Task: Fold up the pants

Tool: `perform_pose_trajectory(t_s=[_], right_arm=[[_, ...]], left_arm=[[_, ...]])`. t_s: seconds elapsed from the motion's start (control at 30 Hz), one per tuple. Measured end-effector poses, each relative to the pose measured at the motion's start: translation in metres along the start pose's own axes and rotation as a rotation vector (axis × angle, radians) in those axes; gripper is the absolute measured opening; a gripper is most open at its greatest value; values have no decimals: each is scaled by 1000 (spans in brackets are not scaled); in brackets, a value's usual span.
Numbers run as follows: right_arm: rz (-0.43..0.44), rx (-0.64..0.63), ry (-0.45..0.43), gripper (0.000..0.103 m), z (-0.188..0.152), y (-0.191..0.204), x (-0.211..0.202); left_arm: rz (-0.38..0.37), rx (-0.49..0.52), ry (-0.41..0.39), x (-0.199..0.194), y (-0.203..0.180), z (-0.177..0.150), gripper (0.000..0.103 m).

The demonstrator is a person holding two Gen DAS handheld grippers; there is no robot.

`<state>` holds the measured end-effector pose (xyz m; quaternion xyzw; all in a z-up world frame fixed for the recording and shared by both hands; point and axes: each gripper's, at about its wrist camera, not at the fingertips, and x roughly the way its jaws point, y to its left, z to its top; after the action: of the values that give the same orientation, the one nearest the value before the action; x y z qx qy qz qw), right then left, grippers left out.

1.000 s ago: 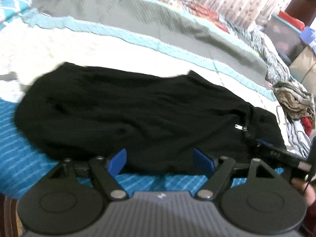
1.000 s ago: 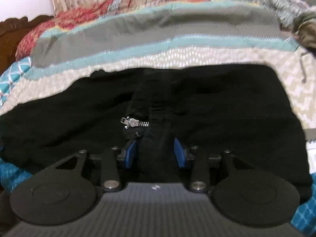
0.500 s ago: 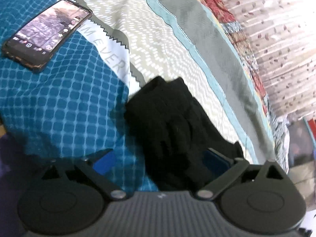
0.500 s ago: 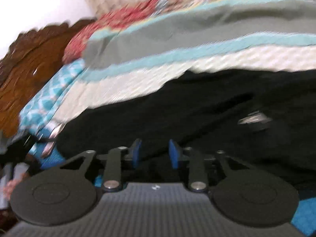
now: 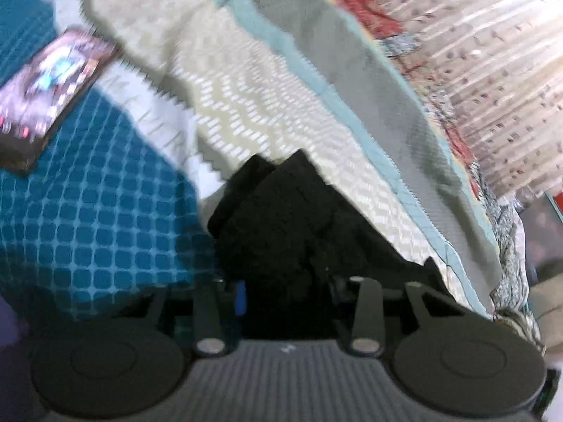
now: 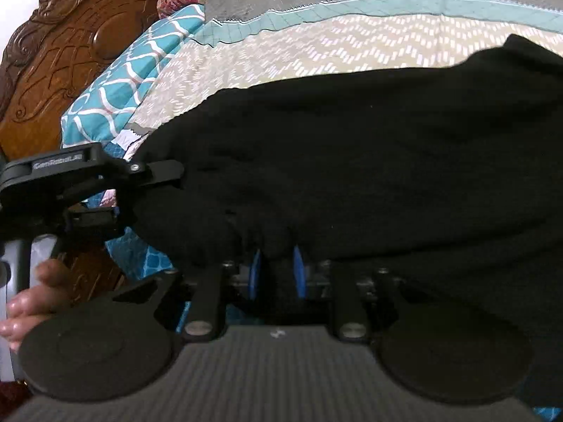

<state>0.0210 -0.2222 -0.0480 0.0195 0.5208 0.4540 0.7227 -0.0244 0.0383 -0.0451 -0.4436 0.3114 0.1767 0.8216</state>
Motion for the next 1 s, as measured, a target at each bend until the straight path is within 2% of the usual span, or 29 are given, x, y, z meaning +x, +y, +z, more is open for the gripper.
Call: perform_pose_trajectory(t_s=[0.13, 0.27, 0.37, 0.47, 0.53, 0.6, 0.7, 0.73, 0.8, 0.87, 0.9, 0.93, 1.0], right_arm=[[65, 120, -16, 23, 1, -17, -10], [82, 157, -38, 24, -5, -24, -20], [65, 183, -114, 26, -8, -37, -46], [35, 235, -229, 26, -21, -61, -90], [-17, 262, -313, 26, -37, -76, -122], [-78, 315, -392, 26, -56, -91, -148], [-165, 401, -472, 26, -78, -108, -167], [-166, 438, -485, 26, -83, -115, -170], [-135, 482, -493, 26, -84, -118, -168], [-110, 465, -499, 28, -80, -113, -165], [-92, 448, -499, 38, -75, -109, -163], [-69, 436, -494, 54, -69, -109, -161], [-28, 425, -477, 72, -59, -107, -150]], left_arm=[[-24, 132, -52, -9, -45, -3, 36], [-14, 381, -92, -5, -109, -18, 36], [-19, 560, -89, 7, -151, -41, 36], [-57, 717, -77, 22, -189, -69, 34], [-83, 797, -46, 37, -209, -91, 34], [-92, 885, 3, 56, -224, -116, 41], [0, 1033, 64, 85, -234, -157, 53], [12, 1057, 93, 86, -232, -165, 54], [-21, 1079, 100, 73, -229, -170, 74], [-85, 1080, 95, 47, -222, -167, 80], [-106, 1067, 89, 35, -220, -162, 81], [-123, 1036, 79, 23, -213, -155, 81], [-117, 945, 51, 8, -195, -138, 82]])
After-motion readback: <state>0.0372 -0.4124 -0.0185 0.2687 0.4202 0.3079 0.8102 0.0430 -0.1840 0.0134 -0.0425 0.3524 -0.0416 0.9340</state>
